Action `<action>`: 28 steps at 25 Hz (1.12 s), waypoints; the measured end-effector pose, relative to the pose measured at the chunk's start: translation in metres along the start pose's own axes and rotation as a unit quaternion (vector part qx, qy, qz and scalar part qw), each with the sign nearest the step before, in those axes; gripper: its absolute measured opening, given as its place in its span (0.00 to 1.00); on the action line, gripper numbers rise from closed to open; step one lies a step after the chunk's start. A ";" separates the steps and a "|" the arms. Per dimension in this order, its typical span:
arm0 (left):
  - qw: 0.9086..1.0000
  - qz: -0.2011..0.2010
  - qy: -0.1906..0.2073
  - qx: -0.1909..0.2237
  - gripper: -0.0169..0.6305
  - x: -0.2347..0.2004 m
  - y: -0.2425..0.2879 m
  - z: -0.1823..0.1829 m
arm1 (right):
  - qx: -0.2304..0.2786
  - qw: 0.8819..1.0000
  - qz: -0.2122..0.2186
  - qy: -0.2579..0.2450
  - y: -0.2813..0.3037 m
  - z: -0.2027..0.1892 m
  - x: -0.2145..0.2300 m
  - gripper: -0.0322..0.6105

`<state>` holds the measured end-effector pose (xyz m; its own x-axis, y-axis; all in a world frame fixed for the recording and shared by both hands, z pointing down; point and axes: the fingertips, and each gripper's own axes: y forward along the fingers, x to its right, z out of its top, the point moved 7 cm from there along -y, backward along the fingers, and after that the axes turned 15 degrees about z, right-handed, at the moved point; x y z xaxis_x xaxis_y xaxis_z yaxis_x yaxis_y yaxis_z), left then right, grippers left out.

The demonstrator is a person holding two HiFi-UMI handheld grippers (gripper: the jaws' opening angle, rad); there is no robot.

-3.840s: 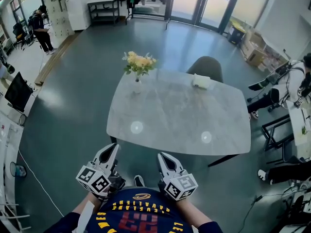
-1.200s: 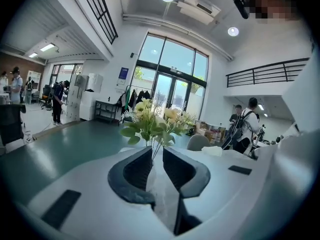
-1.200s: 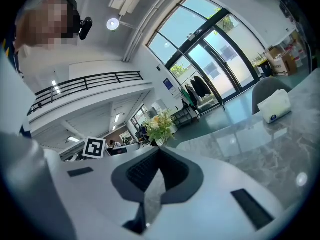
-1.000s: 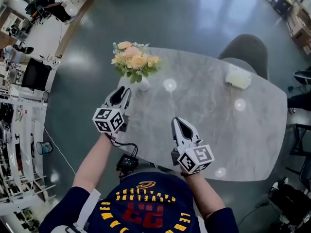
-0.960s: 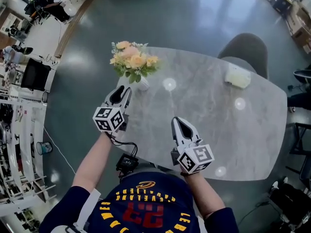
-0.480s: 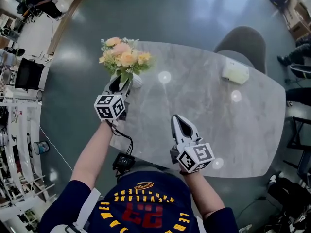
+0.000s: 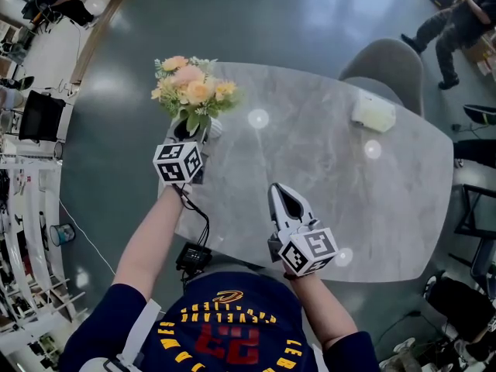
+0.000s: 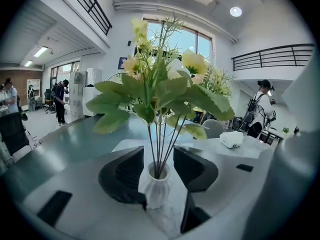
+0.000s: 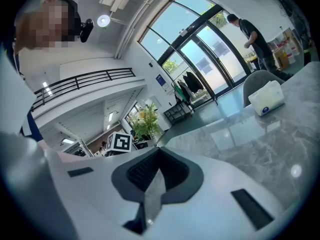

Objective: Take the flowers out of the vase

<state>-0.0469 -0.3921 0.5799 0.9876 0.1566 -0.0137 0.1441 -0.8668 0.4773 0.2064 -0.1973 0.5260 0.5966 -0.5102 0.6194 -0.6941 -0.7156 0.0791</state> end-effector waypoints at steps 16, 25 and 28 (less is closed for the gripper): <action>1.000 -0.001 0.002 0.008 0.15 0.006 0.003 -0.001 | -0.003 1.000 0.002 0.005 -0.006 -0.004 0.002 0.06; 0.999 -0.003 -0.011 0.043 0.09 0.002 -0.008 0.011 | -0.004 1.000 0.011 0.000 -0.003 -0.004 -0.006 0.06; 0.999 -0.004 -0.015 0.051 0.09 0.001 -0.015 0.018 | -0.005 1.000 0.012 -0.001 -0.004 -0.004 -0.011 0.06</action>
<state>-0.0470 -0.3878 0.5572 0.9875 0.1509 -0.0448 0.1565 -0.9098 0.3845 0.2008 -0.1872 0.5218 0.5801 -0.5282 0.6201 -0.7124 -0.6981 0.0717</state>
